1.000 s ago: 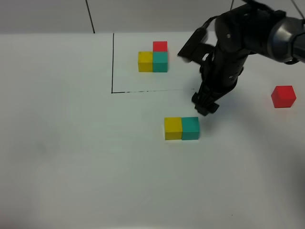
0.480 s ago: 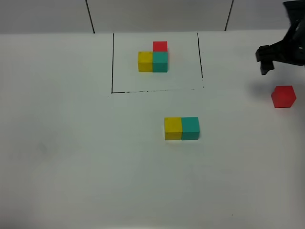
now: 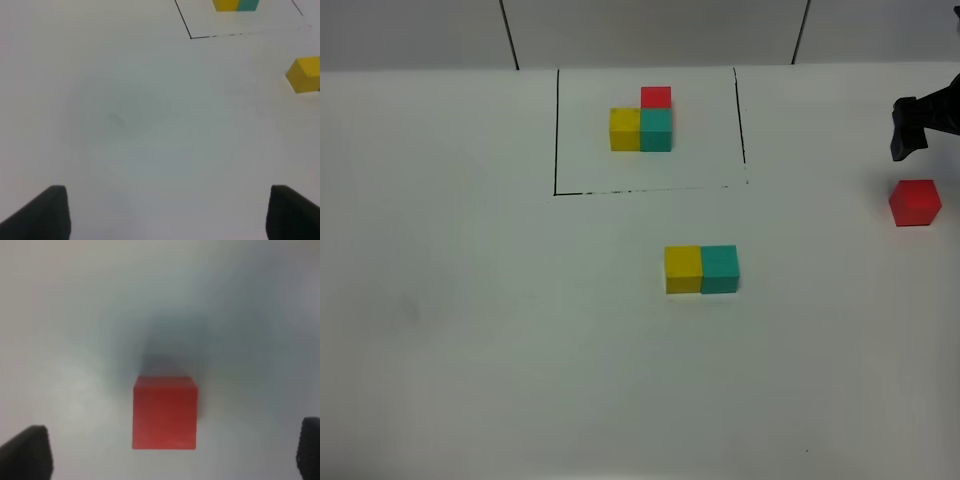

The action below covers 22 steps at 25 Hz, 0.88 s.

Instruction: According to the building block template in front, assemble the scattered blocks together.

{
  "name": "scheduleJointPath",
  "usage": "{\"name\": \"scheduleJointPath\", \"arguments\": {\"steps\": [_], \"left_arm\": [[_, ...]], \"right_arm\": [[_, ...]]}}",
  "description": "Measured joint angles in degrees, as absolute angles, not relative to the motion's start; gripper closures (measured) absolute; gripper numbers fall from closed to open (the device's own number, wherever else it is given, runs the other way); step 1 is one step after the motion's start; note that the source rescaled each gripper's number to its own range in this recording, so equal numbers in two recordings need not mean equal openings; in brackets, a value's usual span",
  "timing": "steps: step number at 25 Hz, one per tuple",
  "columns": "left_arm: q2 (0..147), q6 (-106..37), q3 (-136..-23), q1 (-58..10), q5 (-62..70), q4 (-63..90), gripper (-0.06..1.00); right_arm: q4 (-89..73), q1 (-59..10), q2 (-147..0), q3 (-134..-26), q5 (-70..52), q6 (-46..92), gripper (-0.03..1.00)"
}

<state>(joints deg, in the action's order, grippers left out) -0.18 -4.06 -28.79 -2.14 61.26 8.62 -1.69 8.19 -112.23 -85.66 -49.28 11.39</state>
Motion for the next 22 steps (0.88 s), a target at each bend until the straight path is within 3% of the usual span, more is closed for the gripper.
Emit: {"name": "scheduleJointPath", "arguments": {"steps": [22], "left_arm": [[-0.2,-4.1,-28.8,-2.1,61.3,8.6,0.09]], "right_arm": [[-0.8,9.4,-123.2,-85.7,-43.4,14.3,0.00]]}}
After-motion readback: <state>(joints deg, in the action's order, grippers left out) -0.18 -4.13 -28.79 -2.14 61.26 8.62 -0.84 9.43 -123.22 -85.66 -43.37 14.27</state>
